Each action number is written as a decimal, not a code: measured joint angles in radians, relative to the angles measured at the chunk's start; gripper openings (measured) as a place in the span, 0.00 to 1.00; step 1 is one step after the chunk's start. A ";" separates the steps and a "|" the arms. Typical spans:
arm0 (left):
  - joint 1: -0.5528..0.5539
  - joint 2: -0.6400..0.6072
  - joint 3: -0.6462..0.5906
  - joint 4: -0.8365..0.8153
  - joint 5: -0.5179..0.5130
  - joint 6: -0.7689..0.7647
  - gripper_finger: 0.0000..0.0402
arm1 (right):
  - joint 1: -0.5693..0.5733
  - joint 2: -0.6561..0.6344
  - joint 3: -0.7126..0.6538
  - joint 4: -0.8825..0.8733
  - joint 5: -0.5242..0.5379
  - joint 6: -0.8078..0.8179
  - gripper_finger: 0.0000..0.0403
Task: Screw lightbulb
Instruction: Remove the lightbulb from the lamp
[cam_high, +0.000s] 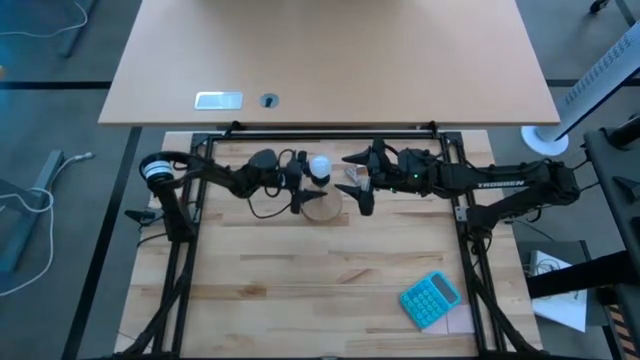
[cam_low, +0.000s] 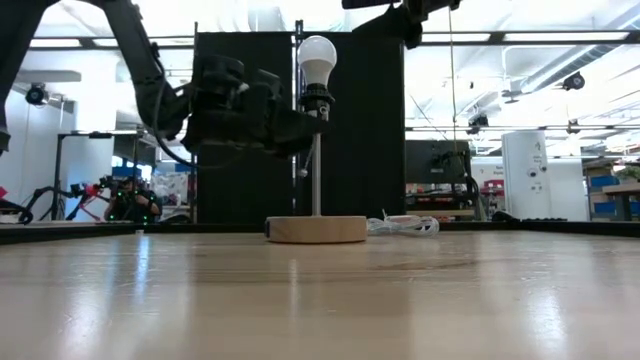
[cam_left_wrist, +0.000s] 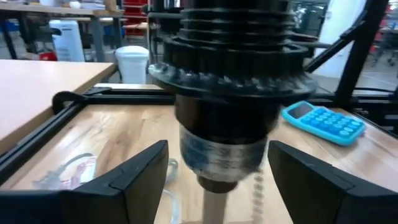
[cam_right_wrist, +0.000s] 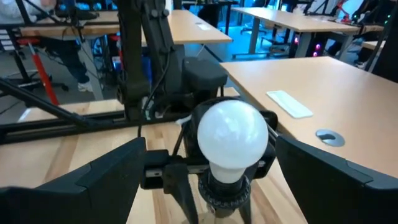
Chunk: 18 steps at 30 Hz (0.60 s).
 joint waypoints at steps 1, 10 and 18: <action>0.001 0.003 0.002 0.001 -0.002 0.000 0.66 | 0.000 0.000 0.000 -0.006 0.000 0.000 0.88; 0.002 -0.034 -0.029 0.037 0.024 -0.003 0.62 | -0.001 0.000 0.000 -0.016 0.000 0.000 0.88; 0.008 -0.030 0.017 0.034 0.074 -0.049 0.58 | -0.002 0.000 -0.001 -0.011 0.005 -0.004 0.88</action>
